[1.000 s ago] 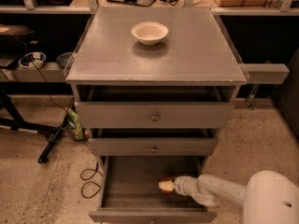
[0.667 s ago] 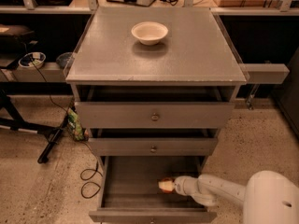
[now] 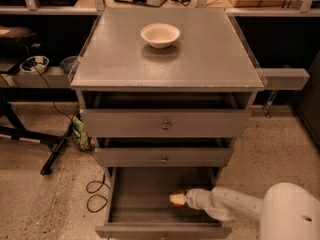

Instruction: Place apple into bottom drawer

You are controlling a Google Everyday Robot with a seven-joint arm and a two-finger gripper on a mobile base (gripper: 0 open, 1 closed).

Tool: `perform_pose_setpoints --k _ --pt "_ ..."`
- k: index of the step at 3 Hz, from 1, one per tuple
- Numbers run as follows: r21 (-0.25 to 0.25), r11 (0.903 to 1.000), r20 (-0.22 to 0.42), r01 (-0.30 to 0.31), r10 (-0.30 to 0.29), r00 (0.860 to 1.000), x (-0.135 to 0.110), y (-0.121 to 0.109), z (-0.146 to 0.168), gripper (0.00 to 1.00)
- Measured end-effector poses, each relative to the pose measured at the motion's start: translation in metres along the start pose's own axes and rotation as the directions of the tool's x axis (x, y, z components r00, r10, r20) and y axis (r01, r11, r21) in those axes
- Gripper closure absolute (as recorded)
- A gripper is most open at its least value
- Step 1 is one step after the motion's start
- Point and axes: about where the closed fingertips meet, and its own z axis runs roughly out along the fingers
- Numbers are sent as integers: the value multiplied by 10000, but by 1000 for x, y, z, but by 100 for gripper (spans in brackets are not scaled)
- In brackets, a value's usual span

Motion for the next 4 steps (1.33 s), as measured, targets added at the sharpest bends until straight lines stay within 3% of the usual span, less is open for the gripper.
perform_pose_setpoints --k 1,2,4 --pt "0 10000 0 0 0 10000 0 0 0 14" --pt "-5 10000 -1 0 0 10000 0 0 0 0" --pt "164 9998 342 98 -104 9994 -2 -3 -14 0"
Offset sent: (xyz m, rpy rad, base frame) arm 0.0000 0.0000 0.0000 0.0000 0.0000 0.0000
